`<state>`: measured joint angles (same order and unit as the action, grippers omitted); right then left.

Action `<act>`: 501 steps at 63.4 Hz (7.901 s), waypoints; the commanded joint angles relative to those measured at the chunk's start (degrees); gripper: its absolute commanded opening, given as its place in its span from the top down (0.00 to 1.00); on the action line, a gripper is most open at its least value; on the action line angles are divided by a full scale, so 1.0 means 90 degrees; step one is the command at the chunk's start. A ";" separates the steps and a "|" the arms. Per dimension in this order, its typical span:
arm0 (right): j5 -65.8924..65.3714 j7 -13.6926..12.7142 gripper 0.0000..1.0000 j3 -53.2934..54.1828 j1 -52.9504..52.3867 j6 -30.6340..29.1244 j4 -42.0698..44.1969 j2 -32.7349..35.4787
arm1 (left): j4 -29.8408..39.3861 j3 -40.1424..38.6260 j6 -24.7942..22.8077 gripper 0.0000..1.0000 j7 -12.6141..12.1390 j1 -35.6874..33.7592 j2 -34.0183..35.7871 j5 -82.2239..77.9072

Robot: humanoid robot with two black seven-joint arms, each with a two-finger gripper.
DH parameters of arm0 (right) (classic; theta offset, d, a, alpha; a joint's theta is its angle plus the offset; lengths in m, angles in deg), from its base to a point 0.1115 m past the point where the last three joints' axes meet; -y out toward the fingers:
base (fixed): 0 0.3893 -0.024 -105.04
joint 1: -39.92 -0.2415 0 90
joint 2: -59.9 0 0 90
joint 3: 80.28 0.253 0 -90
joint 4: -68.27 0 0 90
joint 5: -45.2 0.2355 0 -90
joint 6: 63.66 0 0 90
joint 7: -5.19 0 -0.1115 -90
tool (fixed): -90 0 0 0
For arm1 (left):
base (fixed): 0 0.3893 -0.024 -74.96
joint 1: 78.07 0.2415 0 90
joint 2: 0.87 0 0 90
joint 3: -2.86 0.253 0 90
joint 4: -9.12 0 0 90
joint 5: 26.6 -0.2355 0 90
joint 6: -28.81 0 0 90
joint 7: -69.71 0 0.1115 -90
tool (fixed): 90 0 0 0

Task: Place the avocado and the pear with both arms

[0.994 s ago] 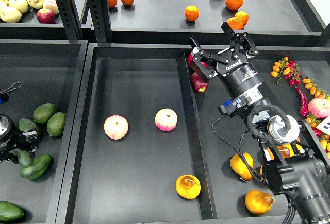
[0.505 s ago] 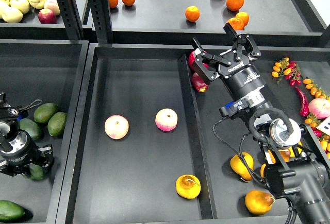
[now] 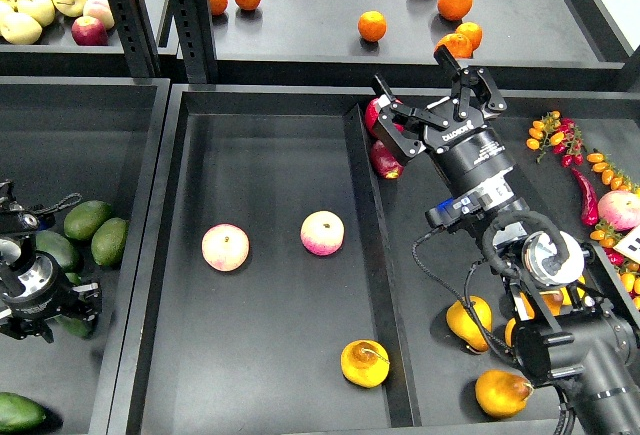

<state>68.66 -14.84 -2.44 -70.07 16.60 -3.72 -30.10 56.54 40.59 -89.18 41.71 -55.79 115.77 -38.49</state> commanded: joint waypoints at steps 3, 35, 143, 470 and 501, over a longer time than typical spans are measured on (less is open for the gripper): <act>0.0000 0.0000 0.00 -0.0006 0.0014 -0.0002 0.0001 0.0000 | 0.0034 -0.0003 -0.0001 0.23 -0.0001 -0.0033 0.0019 -0.0007; -0.0009 -0.0039 0.00 -0.0201 0.0492 -0.0031 0.0030 0.0000 | 0.0474 -0.1360 -0.0001 0.02 -0.0001 -0.0375 0.1151 0.0198; -0.0009 -0.0885 0.00 -0.3608 0.1577 -0.1262 -0.0194 0.3076 | 0.2885 -1.2629 -0.0001 0.01 -0.0001 0.7485 -0.0097 0.5140; -0.0898 -0.0885 0.78 -0.3980 0.1245 -0.0324 0.1114 0.3896 | 0.3345 -1.3001 -0.0001 0.01 -0.0001 0.8502 -0.2901 0.3880; -0.1054 -0.0885 0.67 -0.4000 0.1362 -0.0334 0.1524 0.3818 | 0.3355 -1.2962 -0.0001 0.01 -0.0001 0.8531 -0.2901 0.3880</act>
<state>59.19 -22.80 -38.49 -57.84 13.51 9.53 4.51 86.66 -76.16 -89.19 41.71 20.98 89.66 -3.57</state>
